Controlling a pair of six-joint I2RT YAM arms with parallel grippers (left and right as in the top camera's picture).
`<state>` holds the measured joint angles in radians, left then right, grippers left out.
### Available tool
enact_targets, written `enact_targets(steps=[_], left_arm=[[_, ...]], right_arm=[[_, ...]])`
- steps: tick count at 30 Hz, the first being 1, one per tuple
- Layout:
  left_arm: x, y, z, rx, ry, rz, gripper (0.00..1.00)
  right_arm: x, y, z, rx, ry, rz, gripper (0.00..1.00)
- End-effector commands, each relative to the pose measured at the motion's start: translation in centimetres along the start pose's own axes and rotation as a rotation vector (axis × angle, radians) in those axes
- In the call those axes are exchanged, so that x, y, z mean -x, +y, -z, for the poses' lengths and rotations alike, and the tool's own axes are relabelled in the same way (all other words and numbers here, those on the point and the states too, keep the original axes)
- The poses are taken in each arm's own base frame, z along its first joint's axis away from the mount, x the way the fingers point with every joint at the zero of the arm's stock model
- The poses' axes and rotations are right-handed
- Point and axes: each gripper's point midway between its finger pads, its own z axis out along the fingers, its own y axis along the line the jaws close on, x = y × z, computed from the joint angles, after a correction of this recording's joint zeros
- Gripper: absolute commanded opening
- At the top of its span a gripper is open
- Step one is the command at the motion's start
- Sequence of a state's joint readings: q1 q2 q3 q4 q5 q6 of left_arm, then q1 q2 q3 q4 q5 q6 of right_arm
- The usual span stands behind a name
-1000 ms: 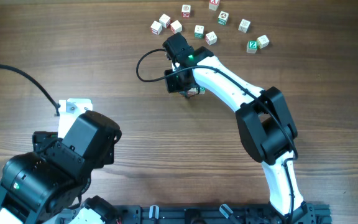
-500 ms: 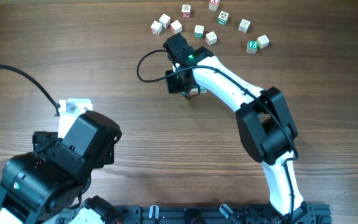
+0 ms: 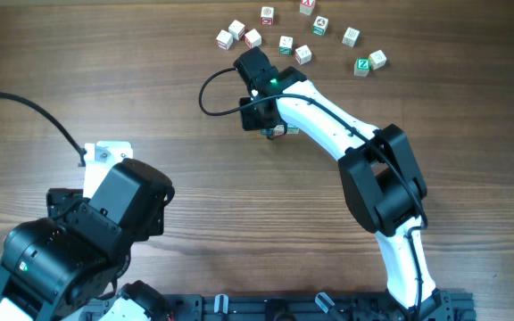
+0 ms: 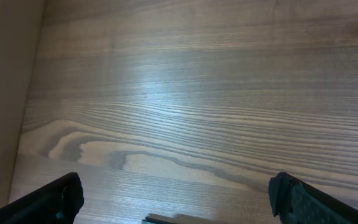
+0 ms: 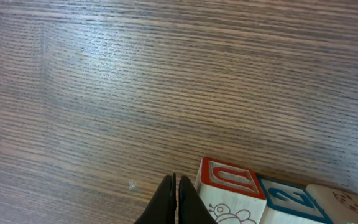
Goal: Form a horizontal line
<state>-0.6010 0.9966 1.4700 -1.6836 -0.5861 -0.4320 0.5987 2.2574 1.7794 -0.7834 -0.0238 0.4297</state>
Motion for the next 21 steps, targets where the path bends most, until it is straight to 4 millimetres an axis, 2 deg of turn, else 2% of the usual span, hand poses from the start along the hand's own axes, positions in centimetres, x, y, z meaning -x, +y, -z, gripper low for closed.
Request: enact_targets(steps=[1, 5, 9, 14, 18, 21], left_arm=[[0.0, 0.2, 0.1, 0.006, -0.005, 0.026, 1.00], [0.0, 0.2, 0.1, 0.006, -0.005, 0.025, 1.00], [0.0, 0.2, 0.1, 0.006, -0.005, 0.026, 1.00], [0.0, 0.2, 0.1, 0.006, -0.005, 0.026, 1.00], [0.0, 0.2, 0.1, 0.006, -0.005, 0.025, 1.00], [0.0, 0.2, 0.1, 0.006, -0.005, 0.026, 1.00]], right_arm=[[0.8, -0.2, -0.2, -0.013, -0.026, -0.018, 0.05], [1.2, 1.1, 0.1, 0.055, -0.029, 0.005, 0.05], [3.1, 1.9, 1.9, 0.077, -0.089, 0.014, 0.04], [5.4, -0.2, 2.9, -0.053, -0.195, -0.010, 0.05], [5.6, -1.0, 2.5, -0.098, -0.213, -0.014, 0.05], [5.1, -1.6, 1.0, -0.126, -0.191, -0.014, 0.05]])
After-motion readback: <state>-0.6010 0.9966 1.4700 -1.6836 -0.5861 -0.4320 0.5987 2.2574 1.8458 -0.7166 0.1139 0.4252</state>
